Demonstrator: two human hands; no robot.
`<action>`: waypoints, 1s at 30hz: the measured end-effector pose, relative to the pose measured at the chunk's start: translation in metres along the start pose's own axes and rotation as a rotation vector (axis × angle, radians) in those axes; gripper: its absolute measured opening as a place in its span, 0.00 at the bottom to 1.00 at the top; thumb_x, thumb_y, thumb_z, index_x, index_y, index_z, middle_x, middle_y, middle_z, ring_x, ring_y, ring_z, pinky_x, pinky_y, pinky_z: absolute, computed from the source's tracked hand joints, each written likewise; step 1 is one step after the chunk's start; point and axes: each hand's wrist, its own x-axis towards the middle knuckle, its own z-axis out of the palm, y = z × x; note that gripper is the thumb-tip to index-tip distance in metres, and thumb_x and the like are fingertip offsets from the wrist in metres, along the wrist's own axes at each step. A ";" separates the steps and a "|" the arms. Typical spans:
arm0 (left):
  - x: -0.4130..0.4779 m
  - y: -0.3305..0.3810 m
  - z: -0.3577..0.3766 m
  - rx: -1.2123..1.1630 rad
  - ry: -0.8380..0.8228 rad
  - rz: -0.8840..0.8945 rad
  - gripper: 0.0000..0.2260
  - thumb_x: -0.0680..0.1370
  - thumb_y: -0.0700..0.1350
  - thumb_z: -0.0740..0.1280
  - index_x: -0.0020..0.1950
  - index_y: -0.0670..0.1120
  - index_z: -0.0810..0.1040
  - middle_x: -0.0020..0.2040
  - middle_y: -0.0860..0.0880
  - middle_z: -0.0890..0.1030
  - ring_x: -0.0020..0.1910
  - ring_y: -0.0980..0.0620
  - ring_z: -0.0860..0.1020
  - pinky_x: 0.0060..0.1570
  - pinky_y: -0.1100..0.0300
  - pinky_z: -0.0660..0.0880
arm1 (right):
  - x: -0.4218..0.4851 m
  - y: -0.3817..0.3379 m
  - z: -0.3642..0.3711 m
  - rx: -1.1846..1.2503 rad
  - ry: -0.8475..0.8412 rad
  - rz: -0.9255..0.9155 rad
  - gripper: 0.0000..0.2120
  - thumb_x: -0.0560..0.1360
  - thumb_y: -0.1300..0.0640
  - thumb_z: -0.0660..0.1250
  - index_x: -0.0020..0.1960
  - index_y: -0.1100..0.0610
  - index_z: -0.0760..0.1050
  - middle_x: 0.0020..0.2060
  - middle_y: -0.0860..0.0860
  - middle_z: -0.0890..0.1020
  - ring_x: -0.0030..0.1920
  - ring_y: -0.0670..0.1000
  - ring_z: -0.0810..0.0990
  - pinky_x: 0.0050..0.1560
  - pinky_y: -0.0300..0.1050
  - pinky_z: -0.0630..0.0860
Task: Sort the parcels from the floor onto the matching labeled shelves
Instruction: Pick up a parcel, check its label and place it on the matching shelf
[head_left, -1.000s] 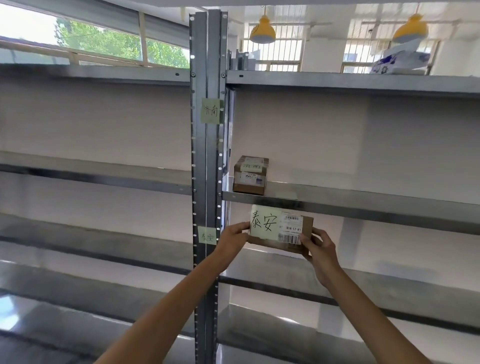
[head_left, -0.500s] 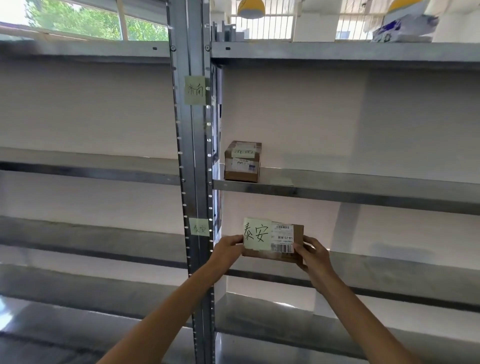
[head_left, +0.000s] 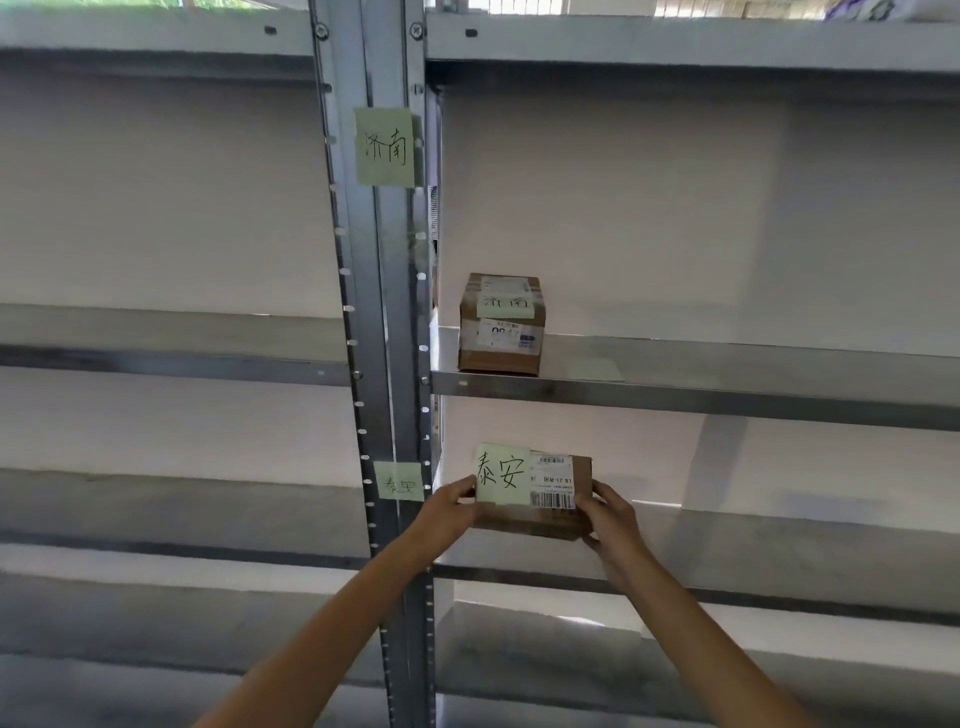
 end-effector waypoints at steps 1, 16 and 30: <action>0.006 -0.003 -0.002 -0.034 0.002 -0.029 0.20 0.76 0.40 0.66 0.68 0.48 0.71 0.62 0.48 0.78 0.60 0.49 0.74 0.53 0.63 0.73 | 0.005 0.002 0.005 -0.004 0.014 0.003 0.14 0.78 0.59 0.63 0.63 0.57 0.73 0.56 0.56 0.80 0.54 0.53 0.76 0.40 0.41 0.73; 0.069 -0.043 -0.001 -0.239 -0.047 -0.235 0.32 0.75 0.36 0.67 0.75 0.48 0.56 0.67 0.44 0.74 0.55 0.50 0.71 0.42 0.60 0.70 | 0.059 0.033 0.032 0.065 0.109 0.153 0.11 0.75 0.60 0.65 0.57 0.56 0.74 0.50 0.57 0.81 0.46 0.53 0.77 0.41 0.45 0.70; 0.153 -0.075 0.015 -0.228 0.008 -0.424 0.23 0.76 0.35 0.64 0.70 0.43 0.64 0.64 0.42 0.74 0.53 0.47 0.72 0.51 0.54 0.71 | 0.147 0.069 0.035 -0.035 0.087 0.264 0.16 0.73 0.56 0.70 0.60 0.56 0.74 0.52 0.60 0.81 0.47 0.55 0.77 0.41 0.47 0.75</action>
